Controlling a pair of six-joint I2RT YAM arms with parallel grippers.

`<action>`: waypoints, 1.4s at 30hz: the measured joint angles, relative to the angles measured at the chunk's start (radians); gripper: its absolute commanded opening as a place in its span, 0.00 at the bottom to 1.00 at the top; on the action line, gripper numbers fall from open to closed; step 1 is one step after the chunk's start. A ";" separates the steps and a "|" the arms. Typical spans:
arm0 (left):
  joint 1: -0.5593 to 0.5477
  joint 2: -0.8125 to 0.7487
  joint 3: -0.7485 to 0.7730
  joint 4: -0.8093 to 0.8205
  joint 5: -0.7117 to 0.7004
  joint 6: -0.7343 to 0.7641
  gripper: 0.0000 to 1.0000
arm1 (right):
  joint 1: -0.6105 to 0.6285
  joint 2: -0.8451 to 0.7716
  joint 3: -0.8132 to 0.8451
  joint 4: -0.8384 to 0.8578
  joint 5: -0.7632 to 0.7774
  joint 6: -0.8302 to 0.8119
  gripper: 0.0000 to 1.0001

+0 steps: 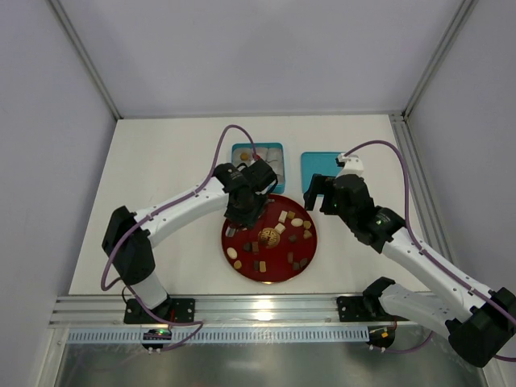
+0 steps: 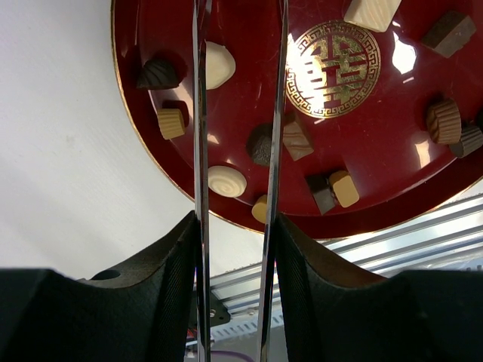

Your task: Pack the chocolate

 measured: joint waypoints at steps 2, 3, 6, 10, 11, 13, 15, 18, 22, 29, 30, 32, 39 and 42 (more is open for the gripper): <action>0.000 0.001 0.000 0.000 0.000 0.000 0.43 | -0.001 0.000 0.000 0.000 0.000 0.000 1.00; 0.000 0.002 0.000 0.000 0.000 0.000 0.42 | -0.002 0.000 0.000 0.000 0.000 0.000 1.00; -0.003 0.013 0.000 0.000 0.000 0.002 0.42 | -0.002 -0.002 -0.001 0.000 0.001 0.000 1.00; -0.003 0.032 0.002 0.000 0.000 0.005 0.42 | -0.003 -0.013 -0.001 -0.001 0.005 0.000 1.00; -0.003 0.036 0.002 0.000 0.000 0.006 0.42 | -0.003 -0.016 -0.001 -0.001 0.005 0.000 1.00; -0.003 0.042 0.005 0.001 0.000 0.009 0.42 | -0.003 -0.018 -0.001 -0.001 0.007 0.000 1.00; -0.003 0.045 0.007 0.000 -0.001 0.014 0.40 | -0.003 -0.018 -0.001 -0.001 0.008 0.000 1.00; -0.003 0.045 0.009 0.005 -0.002 0.018 0.38 | -0.003 -0.018 -0.002 -0.001 0.008 0.000 1.00; -0.003 0.045 0.009 0.008 -0.004 0.018 0.36 | -0.004 -0.019 -0.003 -0.001 0.008 0.000 1.00; -0.003 0.045 0.009 0.009 -0.005 0.018 0.33 | -0.005 -0.019 -0.016 -0.001 0.008 0.000 1.00; -0.003 0.045 0.010 0.009 -0.005 0.018 0.32 | -0.005 -0.019 -0.016 -0.001 0.008 0.000 1.00; -0.003 0.045 0.010 0.007 -0.005 0.018 0.32 | -0.005 -0.021 -0.018 -0.001 0.008 0.000 1.00; -0.003 0.021 0.011 -0.008 0.000 0.019 0.32 | -0.005 -0.026 -0.019 -0.001 0.007 0.001 1.00; -0.003 -0.001 0.011 -0.016 0.001 0.018 0.32 | -0.005 -0.026 -0.019 -0.001 0.007 0.003 1.00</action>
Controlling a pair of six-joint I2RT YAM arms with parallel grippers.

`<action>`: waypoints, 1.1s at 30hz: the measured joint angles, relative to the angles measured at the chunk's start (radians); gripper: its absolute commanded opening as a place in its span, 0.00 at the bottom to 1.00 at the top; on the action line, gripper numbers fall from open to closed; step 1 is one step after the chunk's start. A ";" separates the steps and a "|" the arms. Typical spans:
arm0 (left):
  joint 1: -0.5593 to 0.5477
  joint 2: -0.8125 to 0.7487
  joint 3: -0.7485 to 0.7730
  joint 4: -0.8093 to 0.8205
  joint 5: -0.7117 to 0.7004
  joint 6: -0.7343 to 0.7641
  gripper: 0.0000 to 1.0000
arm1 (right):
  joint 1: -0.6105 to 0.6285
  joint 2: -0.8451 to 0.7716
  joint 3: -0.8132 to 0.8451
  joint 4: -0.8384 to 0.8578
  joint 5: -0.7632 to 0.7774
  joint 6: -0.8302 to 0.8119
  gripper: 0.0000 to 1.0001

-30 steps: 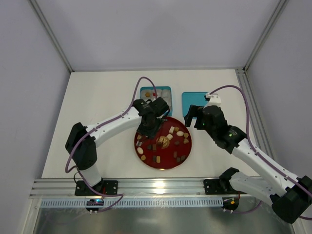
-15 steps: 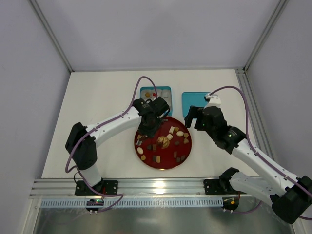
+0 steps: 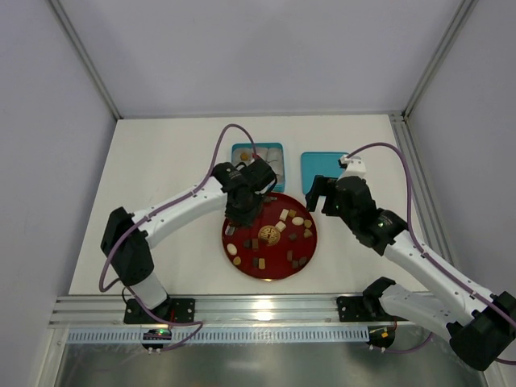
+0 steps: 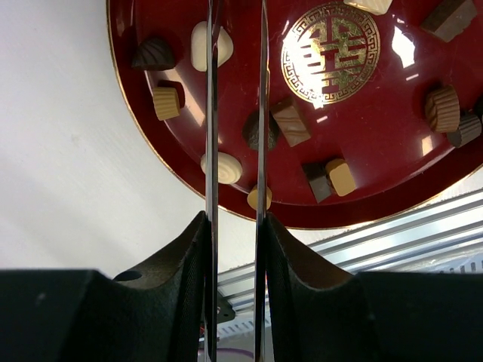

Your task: Pack the chocolate

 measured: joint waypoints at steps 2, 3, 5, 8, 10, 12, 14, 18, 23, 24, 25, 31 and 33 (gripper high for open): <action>0.000 -0.012 0.000 -0.002 0.001 0.000 0.32 | 0.000 0.000 0.000 0.000 0.000 0.000 1.00; 0.000 -0.019 0.000 -0.003 0.002 0.000 0.32 | 0.000 0.000 0.000 0.000 0.000 0.000 1.00; 0.000 -0.032 0.000 -0.006 0.004 0.000 0.32 | 0.000 0.000 0.000 0.000 0.000 0.000 1.00; 0.000 -0.048 0.000 -0.010 0.007 -0.001 0.30 | 0.000 0.000 0.000 0.000 0.000 0.000 1.00; 0.000 -0.053 0.002 -0.016 0.007 0.000 0.30 | 0.000 0.000 0.000 0.000 0.000 0.000 1.00; 0.000 -0.054 0.007 -0.022 0.007 0.000 0.29 | 0.000 0.000 0.000 0.000 0.000 0.000 1.00; 0.000 -0.054 0.021 -0.031 0.008 0.000 0.29 | 0.000 0.000 0.000 0.000 0.000 0.000 1.00; 0.000 -0.054 0.058 -0.045 0.011 0.000 0.29 | 0.000 0.000 0.000 0.000 0.000 0.001 1.00; 0.000 -0.055 0.122 -0.070 0.014 0.000 0.30 | 0.000 0.000 0.000 0.000 -0.001 0.001 1.00; 0.000 -0.055 0.139 -0.074 0.013 0.000 0.29 | 0.000 0.000 0.000 0.000 -0.001 0.001 1.00; 0.001 -0.055 0.156 -0.078 0.012 0.000 0.29 | 0.000 0.000 0.000 0.000 -0.001 0.001 1.00; 0.018 -0.028 0.300 -0.101 -0.013 0.004 0.30 | 0.000 0.003 0.000 0.001 -0.005 0.001 1.00; 0.028 0.013 0.378 -0.101 -0.028 0.008 0.29 | 0.000 0.005 0.000 0.001 -0.007 0.000 1.00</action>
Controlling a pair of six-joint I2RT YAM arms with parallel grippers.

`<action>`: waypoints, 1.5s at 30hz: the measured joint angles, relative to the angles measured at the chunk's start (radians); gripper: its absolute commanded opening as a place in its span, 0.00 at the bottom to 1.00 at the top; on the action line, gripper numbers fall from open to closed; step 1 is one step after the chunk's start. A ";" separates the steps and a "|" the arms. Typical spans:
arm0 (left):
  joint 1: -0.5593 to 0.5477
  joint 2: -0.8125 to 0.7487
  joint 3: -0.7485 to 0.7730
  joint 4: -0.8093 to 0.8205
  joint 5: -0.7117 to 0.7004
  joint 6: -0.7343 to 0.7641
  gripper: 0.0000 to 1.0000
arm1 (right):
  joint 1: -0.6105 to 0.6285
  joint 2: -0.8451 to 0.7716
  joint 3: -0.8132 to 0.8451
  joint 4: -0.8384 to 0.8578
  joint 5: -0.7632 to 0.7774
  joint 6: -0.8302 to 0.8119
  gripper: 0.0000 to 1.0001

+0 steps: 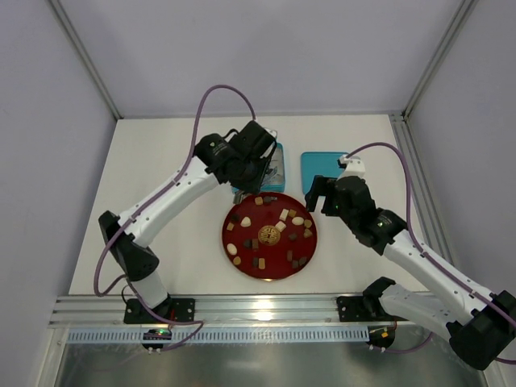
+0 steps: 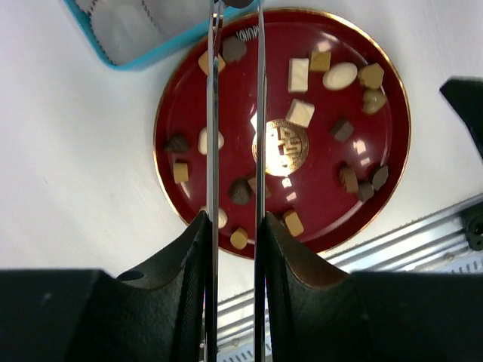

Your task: Pack the chocolate

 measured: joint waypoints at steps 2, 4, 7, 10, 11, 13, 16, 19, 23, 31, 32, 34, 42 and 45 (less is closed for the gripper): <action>0.014 0.053 0.082 -0.003 -0.014 0.008 0.29 | 0.000 0.002 0.000 0.000 0.000 0.000 1.00; 0.034 0.119 0.164 0.002 -0.033 0.022 0.29 | 0.000 0.006 0.000 -0.001 0.000 0.000 1.00; 0.064 0.209 0.262 0.006 -0.058 0.034 0.29 | 0.000 0.011 0.001 -0.001 0.000 -0.002 1.00; 0.095 0.289 0.318 0.033 -0.080 0.053 0.29 | 0.000 0.013 0.003 -0.002 0.000 -0.004 1.00; 0.103 0.309 0.328 0.039 -0.083 0.058 0.29 | 0.000 0.013 0.005 -0.002 0.000 -0.005 1.00; 0.117 0.339 0.332 0.054 -0.089 0.069 0.29 | 0.000 0.013 0.009 -0.004 0.000 -0.005 1.00; 0.135 0.377 0.330 0.087 -0.090 0.082 0.28 | 0.000 0.013 0.013 -0.006 0.000 -0.005 1.00; 0.142 0.393 0.306 0.143 -0.092 0.100 0.28 | 0.000 0.013 0.013 -0.009 0.000 -0.005 1.00; 0.142 0.414 0.298 0.192 -0.094 0.106 0.29 | 0.000 0.013 0.013 -0.010 0.000 -0.005 1.00; 0.142 0.460 0.298 0.229 -0.093 0.109 0.29 | 0.000 0.013 0.013 -0.016 0.000 -0.005 1.00; 0.142 0.464 0.298 0.231 -0.093 0.109 0.29 | 0.000 0.013 0.013 -0.016 0.000 -0.005 1.00; 0.142 0.473 0.298 0.238 -0.093 0.109 0.29 | 0.000 0.013 0.013 -0.016 0.000 -0.005 1.00; 0.142 0.497 0.298 0.246 -0.087 0.109 0.29 | -0.002 0.013 0.013 -0.017 0.001 -0.005 1.00; 0.142 0.503 0.298 0.245 -0.086 0.109 0.30 | -0.003 0.013 0.013 -0.017 0.000 -0.005 1.00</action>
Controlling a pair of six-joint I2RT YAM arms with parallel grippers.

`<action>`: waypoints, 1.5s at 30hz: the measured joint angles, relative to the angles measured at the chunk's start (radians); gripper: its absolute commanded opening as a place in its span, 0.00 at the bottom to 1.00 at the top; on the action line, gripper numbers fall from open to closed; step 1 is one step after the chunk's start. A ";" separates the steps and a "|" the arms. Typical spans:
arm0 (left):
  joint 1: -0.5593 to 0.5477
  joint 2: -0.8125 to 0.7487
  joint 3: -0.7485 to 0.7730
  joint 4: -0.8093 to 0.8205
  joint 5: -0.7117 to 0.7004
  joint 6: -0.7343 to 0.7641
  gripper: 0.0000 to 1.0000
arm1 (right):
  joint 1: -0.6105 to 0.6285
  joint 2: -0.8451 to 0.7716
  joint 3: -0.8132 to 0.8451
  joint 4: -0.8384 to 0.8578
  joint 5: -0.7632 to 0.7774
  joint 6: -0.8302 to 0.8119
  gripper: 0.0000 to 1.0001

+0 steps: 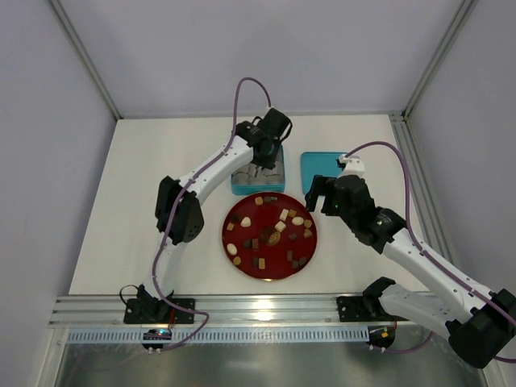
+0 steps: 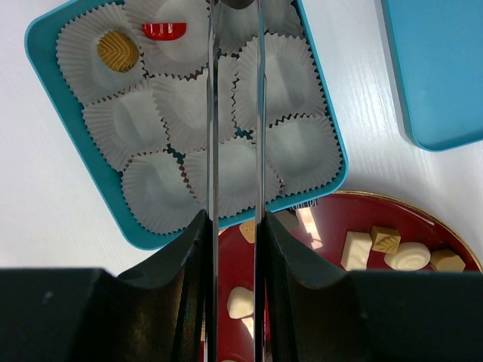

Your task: Pack the chocolate

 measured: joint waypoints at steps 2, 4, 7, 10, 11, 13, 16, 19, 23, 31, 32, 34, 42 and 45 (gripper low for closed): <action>0.000 0.003 0.000 0.000 0.000 0.000 0.31 | 0.000 0.000 0.000 0.000 0.000 0.000 1.00; 0.000 0.005 0.000 0.000 0.000 0.000 0.32 | 0.000 0.000 0.000 0.000 0.000 0.000 1.00; 0.000 0.008 0.000 0.000 0.000 0.000 0.32 | 0.000 0.000 0.000 0.000 0.000 0.000 1.00; 0.000 0.010 0.000 0.000 0.000 0.000 0.33 | -0.001 0.000 0.000 0.000 0.000 0.000 1.00; 0.000 0.011 0.000 0.000 0.000 0.000 0.33 | -0.002 0.000 0.000 0.000 0.000 0.000 1.00; 0.000 0.013 0.000 0.000 0.000 0.000 0.34 | -0.002 0.000 0.000 0.000 0.000 0.000 1.00; 0.000 0.013 0.000 0.000 0.000 0.001 0.35 | -0.002 0.000 0.000 0.000 0.000 0.000 0.99; 0.000 0.013 0.000 0.000 0.000 0.005 0.39 | -0.002 0.000 0.000 0.000 0.000 0.000 1.00; 0.000 0.013 0.000 0.000 0.000 0.013 0.39 | -0.002 0.000 0.000 0.000 0.000 0.000 1.00; 0.000 0.013 0.000 0.000 0.000 0.018 0.39 | -0.002 0.000 0.000 0.000 0.000 0.000 1.00; 0.000 0.013 0.000 0.000 0.000 0.018 0.39 | -0.002 0.000 0.000 0.000 0.000 0.000 1.00; 0.000 0.013 0.000 0.000 -0.001 0.018 0.39 | -0.002 0.000 0.000 0.000 0.000 0.000 1.00; 0.000 0.013 0.000 -0.001 -0.001 0.019 0.39 | -0.002 0.000 0.000 0.000 0.000 0.000 1.00; 0.000 0.013 0.000 -0.002 -0.002 0.018 0.39 | -0.002 0.000 0.000 0.000 0.000 0.000 1.00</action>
